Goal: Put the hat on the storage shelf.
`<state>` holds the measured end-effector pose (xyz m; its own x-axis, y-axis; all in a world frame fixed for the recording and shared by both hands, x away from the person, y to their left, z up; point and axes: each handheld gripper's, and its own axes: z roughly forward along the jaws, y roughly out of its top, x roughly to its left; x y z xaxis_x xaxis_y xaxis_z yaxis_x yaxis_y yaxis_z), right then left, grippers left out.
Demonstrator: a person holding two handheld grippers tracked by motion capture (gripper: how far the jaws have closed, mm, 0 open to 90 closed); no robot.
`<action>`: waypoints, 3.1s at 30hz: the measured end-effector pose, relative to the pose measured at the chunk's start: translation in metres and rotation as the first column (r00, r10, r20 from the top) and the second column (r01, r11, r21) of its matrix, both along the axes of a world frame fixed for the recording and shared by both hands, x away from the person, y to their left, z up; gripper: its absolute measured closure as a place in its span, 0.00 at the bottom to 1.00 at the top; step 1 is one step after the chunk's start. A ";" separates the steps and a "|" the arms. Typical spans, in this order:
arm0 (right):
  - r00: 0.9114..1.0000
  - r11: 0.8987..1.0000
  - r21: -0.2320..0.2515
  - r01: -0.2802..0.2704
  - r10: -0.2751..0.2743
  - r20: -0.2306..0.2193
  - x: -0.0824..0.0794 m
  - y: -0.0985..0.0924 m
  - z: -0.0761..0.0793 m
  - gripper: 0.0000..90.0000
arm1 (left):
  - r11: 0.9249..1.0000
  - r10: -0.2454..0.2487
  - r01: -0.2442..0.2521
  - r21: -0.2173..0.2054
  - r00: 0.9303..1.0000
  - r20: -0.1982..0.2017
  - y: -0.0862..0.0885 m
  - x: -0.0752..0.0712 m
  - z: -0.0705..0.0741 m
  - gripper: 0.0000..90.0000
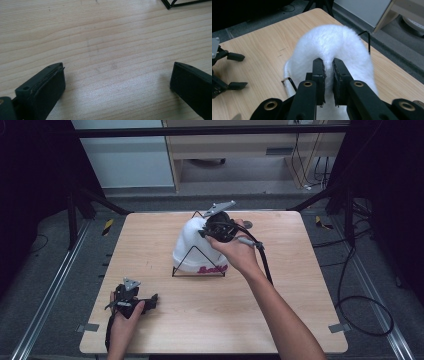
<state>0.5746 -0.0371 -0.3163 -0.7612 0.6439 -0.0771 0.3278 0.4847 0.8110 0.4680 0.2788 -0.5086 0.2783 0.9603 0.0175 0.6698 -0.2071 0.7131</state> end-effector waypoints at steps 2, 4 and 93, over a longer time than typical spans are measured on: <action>1.000 1.000 0.006 0.005 -0.005 0.006 0.000 -0.001 0.001 0.89 | 1.000 -0.001 0.001 0.001 1.000 0.000 0.000 0.000 0.000 0.00; 1.000 1.000 0.008 0.007 -0.007 0.006 -0.001 -0.002 0.001 0.87 | 1.000 -0.001 0.001 0.001 1.000 0.000 0.000 0.000 0.000 0.00; 0.863 0.872 -0.035 0.488 -0.488 -0.131 -0.098 -0.178 -0.193 0.20 | 1.000 0.000 0.000 0.001 1.000 0.000 0.000 0.000 0.000 0.00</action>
<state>0.4770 -0.2152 -0.5098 -0.3525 0.9358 0.0012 0.6261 0.2349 0.7435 0.4679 0.2789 -0.5086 0.2788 0.9602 0.0187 0.6698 -0.2084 0.7127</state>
